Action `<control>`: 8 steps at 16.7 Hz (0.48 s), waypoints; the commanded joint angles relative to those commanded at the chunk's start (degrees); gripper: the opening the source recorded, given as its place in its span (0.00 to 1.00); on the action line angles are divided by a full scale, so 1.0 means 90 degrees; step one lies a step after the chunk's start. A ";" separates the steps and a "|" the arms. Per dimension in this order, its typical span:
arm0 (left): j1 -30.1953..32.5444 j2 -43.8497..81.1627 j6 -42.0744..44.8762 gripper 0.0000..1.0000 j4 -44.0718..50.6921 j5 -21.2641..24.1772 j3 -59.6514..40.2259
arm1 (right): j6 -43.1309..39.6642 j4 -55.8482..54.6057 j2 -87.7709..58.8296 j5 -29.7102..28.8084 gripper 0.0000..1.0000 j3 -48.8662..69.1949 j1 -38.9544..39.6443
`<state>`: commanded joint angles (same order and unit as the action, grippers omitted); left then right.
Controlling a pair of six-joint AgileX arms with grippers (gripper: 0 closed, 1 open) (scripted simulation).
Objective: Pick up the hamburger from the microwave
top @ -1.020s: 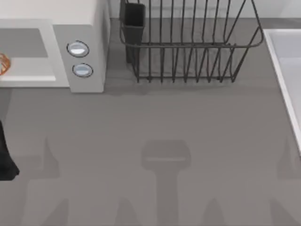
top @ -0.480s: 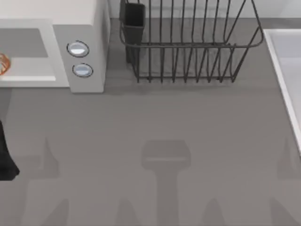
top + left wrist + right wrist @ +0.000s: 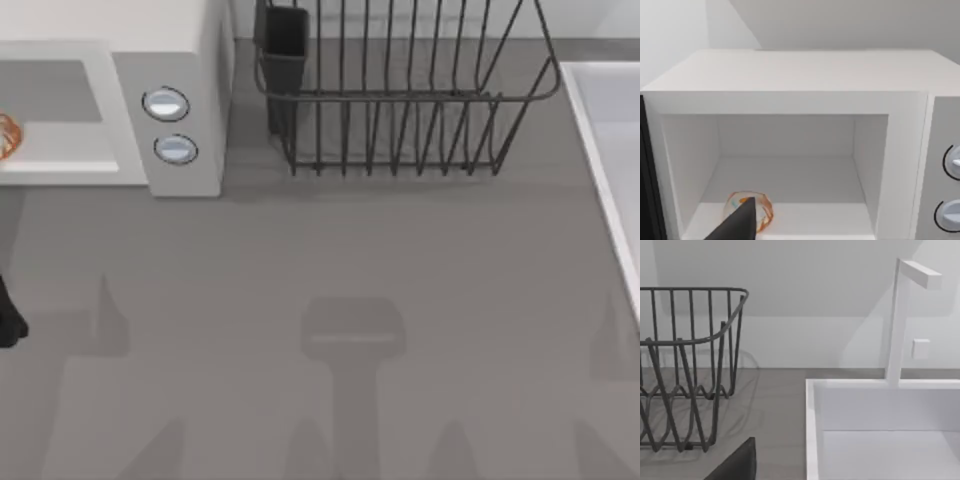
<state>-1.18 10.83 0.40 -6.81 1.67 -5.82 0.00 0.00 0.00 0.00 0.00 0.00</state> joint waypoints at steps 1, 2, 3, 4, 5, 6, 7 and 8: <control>-0.0043 0.0413 0.0015 1.00 -0.0242 0.0058 -0.0204 | 0.0000 0.0000 0.0000 0.0000 1.00 0.0000 0.0000; -0.0091 0.0881 0.0033 1.00 -0.0506 0.0122 -0.0428 | 0.0000 0.0000 0.0000 0.0000 1.00 0.0000 0.0000; -0.0143 0.1397 0.0053 1.00 -0.0786 0.0190 -0.0669 | 0.0000 0.0000 0.0000 0.0000 1.00 0.0000 0.0000; -0.0200 0.1958 0.0074 1.00 -0.1078 0.0262 -0.0925 | 0.0000 0.0000 0.0000 0.0000 1.00 0.0000 0.0000; -0.0260 0.2561 0.0098 1.00 -0.1382 0.0336 -0.1194 | 0.0000 0.0000 0.0000 0.0000 1.00 0.0000 0.0000; -0.0323 0.3203 0.0122 1.00 -0.1694 0.0414 -0.1472 | 0.0000 0.0000 0.0000 0.0000 1.00 0.0000 0.0000; -0.0388 0.3881 0.0149 1.00 -0.2012 0.0492 -0.1757 | 0.0000 0.0000 0.0000 0.0000 1.00 0.0000 0.0000; -0.0454 0.4588 0.0176 1.00 -0.2336 0.0572 -0.2047 | 0.0000 0.0000 0.0000 0.0000 1.00 0.0000 0.0000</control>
<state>-5.27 52.12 1.98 -27.84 6.82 -24.24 0.00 0.00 0.00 0.00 0.00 0.00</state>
